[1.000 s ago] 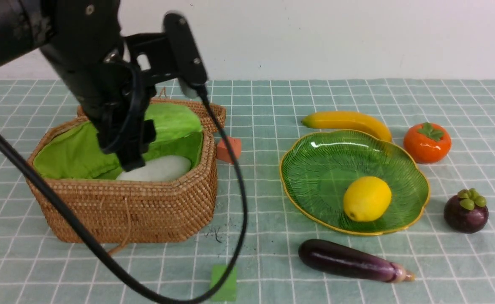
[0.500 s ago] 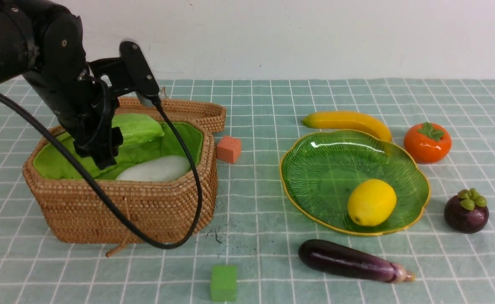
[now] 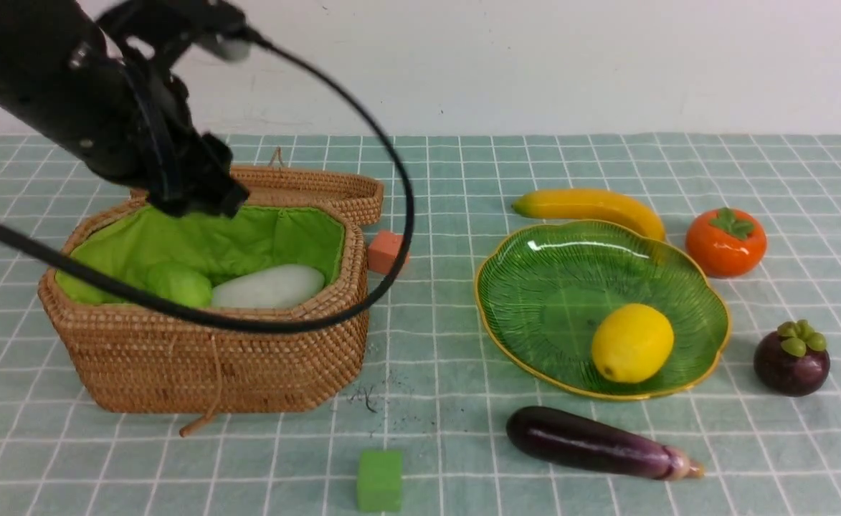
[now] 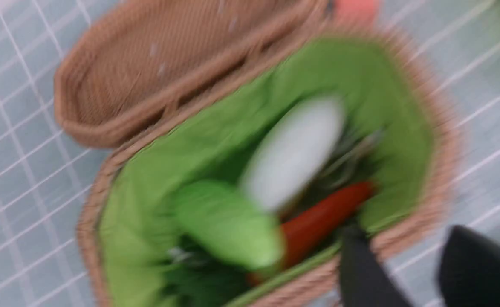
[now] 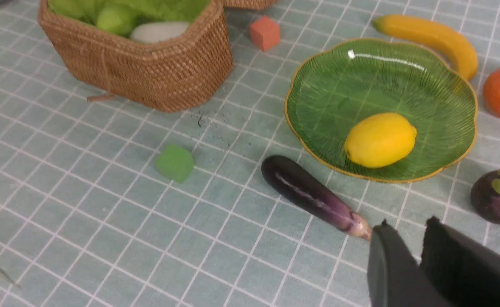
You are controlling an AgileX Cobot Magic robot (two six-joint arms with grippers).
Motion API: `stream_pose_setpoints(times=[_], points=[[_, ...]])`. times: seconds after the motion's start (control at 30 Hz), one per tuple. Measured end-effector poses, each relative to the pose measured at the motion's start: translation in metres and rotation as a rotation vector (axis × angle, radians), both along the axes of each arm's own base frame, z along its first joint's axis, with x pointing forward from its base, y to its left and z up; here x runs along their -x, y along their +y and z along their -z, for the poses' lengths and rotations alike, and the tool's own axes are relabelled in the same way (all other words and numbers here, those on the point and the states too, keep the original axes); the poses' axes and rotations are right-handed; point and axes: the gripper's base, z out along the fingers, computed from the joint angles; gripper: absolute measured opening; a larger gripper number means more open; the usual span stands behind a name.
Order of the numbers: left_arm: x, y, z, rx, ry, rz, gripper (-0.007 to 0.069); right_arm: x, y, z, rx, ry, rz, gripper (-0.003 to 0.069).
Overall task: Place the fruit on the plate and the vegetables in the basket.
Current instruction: Grab an eggplant with your right arm and place it in the basket on the left.
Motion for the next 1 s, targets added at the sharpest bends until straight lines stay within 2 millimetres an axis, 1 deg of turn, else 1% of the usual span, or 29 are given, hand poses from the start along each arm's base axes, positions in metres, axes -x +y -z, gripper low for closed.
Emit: stream_pose_setpoints(times=[0.03, 0.07, 0.1, 0.13, 0.17, 0.23, 0.33, 0.37, 0.4, 0.47, 0.5, 0.53, 0.6, 0.67, 0.7, 0.73, 0.8, 0.83, 0.87, 0.9, 0.97, 1.0], points=[[0.003, 0.001, -0.003, 0.011, -0.006, -0.007, 0.0148, 0.000, 0.000, 0.000, 0.000, 0.000, 0.000, 0.0130], [0.020, 0.000, -0.017, 0.060, -0.037, -0.006, 0.0066, -0.008, 0.004, 0.002, 0.014, 0.025, -0.002, 0.0130], [0.041, -0.001, -0.030, 0.107, -0.072, 0.009, 0.0006, -0.019, 0.008, 0.006, 0.032, 0.059, -0.004, 0.0132], [0.060, 0.002, -0.040, 0.147, -0.103, 0.019, -0.0013, -0.032, 0.014, 0.010, 0.055, 0.097, -0.010, 0.0133], [0.067, 0.004, -0.044, 0.160, -0.115, 0.024, -0.0013, -0.033, 0.014, 0.011, 0.059, 0.101, -0.011, 0.0133], [0.102, 0.012, -0.045, 0.225, -0.132, 0.050, -0.0013, -0.054, 0.024, 0.018, 0.092, 0.160, -0.031, 0.0134], [0.141, 0.025, -0.032, 0.298, -0.135, 0.088, -0.0013, -0.076, 0.035, 0.031, 0.139, 0.222, -0.069, 0.0134], [0.154, 0.029, -0.022, 0.318, -0.126, 0.101, -0.0013, -0.087, 0.040, 0.038, 0.163, 0.252, -0.087, 0.0136], [0.167, 0.034, -0.003, 0.338, -0.101, 0.112, -0.0013, -0.099, 0.046, 0.046, 0.190, 0.284, -0.113, 0.0136], [0.186, 0.043, 0.021, 0.370, -0.087, 0.125, -0.0013, -0.116, 0.055, 0.060, 0.227, 0.327, -0.156, 0.0140], [0.190, 0.046, 0.022, 0.381, -0.101, 0.129, -0.0013, -0.117, 0.056, 0.061, 0.233, 0.332, -0.160, 0.0140], [0.205, 0.053, 0.043, 0.410, -0.108, 0.146, -0.0013, -0.128, 0.061, 0.072, 0.263, 0.363, -0.194, 0.0144], [0.221, 0.060, 0.067, 0.451, -0.138, 0.181, -0.0013, -0.146, 0.070, 0.092, 0.320, 0.418, -0.253, 0.0158], [0.234, 0.065, 0.078, 0.499, -0.198, 0.219, -0.0013, -0.157, 0.074, 0.107, 0.354, 0.458, -0.287, 0.0181], [0.240, 0.068, 0.082, 0.532, -0.238, 0.239, -0.0013, -0.164, 0.077, 0.119, 0.378, 0.491, -0.310, 0.0209], [0.244, 0.069, 0.083, 0.550, -0.261, 0.249, -0.0013, -0.168, 0.079, 0.127, 0.391, 0.513, -0.324, 0.0229], [0.250, 0.072, 0.084, 0.576, -0.296, 0.263, -0.0013, -0.175, 0.082, 0.150, 0.426, 0.567, -0.356, 0.0281], [0.251, 0.073, 0.085, 0.578, -0.300, 0.265, -0.0013, -0.175, 0.082, 0.153, 0.431, 0.572, -0.360, 0.0294], [0.252, 0.073, 0.085, 0.583, -0.306, 0.268, -0.0013, -0.177, 0.082, 0.165, 0.455, 0.591, -0.377, 0.0326], [0.252, 0.073, 0.085, 0.584, -0.310, 0.272, -0.0013, -0.179, 0.081, 0.181, 0.494, 0.603, -0.405, 0.0370], [0.252, 0.073, 0.086, 0.578, -0.310, 0.276, -0.0013, -0.184, 0.081, 0.203, 0.547, 0.578, -0.447, 0.0439], [0.252, 0.073, 0.086, 0.576, -0.312, 0.278, -0.0013, -0.186, 0.081, 0.208, 0.560, 0.563, -0.458, 0.0453]])
